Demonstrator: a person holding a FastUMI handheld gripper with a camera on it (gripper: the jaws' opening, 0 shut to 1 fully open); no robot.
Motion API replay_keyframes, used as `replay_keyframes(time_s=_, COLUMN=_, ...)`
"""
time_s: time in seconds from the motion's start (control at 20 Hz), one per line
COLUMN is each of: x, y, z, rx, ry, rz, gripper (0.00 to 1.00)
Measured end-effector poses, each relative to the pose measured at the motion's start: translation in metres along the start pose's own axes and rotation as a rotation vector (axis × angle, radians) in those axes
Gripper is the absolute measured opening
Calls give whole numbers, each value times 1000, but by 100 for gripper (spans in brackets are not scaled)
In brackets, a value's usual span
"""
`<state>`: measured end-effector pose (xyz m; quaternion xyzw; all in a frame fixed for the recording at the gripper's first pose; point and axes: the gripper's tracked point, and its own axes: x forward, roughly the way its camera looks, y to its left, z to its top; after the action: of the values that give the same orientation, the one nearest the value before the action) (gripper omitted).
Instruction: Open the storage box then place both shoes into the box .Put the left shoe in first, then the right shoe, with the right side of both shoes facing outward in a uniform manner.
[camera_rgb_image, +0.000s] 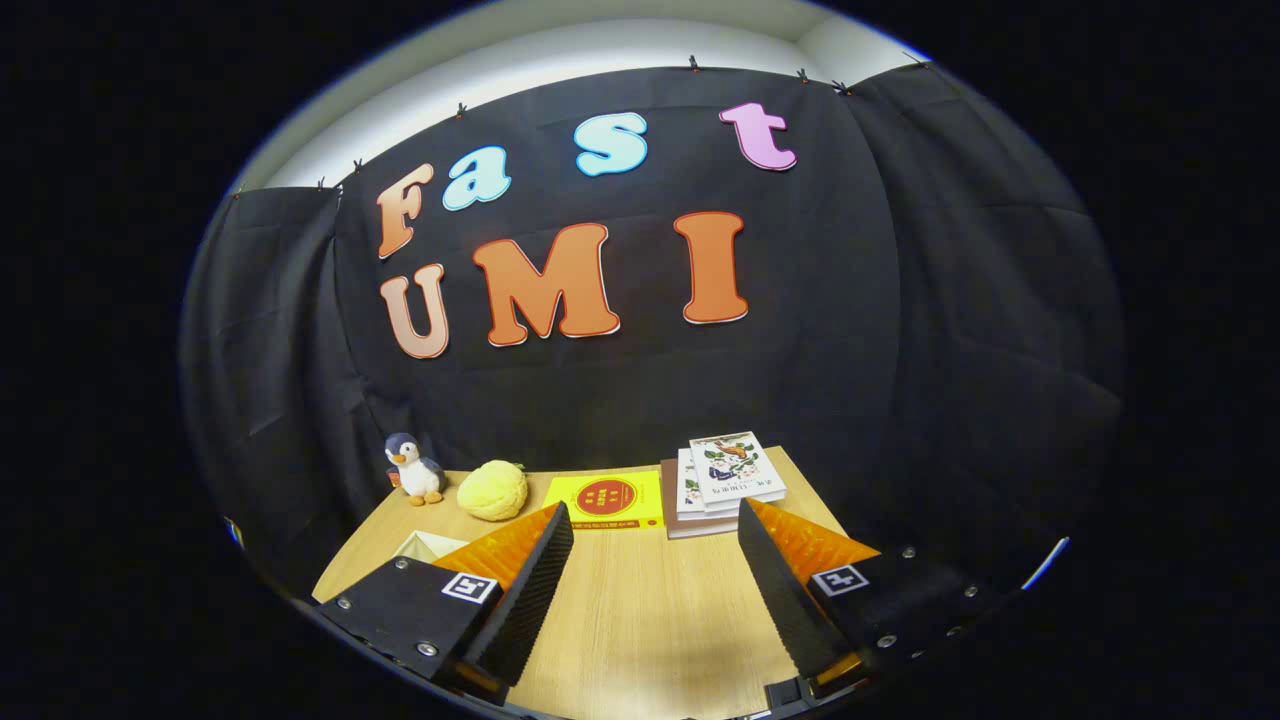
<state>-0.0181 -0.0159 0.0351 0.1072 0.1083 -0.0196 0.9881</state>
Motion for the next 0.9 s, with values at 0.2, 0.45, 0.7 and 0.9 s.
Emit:
replay_keyframes(time_s=0.2, x=-2, y=-9, z=-3, rx=32, ry=-20, rz=-35, gripper=99)
replay_keyframes(time_s=0.45, x=-3, y=-13, z=-5, rx=50, ry=-29, rz=-55, gripper=98)
replay_keyframes(time_s=0.7, x=0, y=-8, z=-6, rx=67, ry=-29, rz=-55, gripper=98)
replay_keyframes(time_s=0.9, x=5, y=-5, z=-14, rx=71, ry=-15, rz=-49, gripper=98)
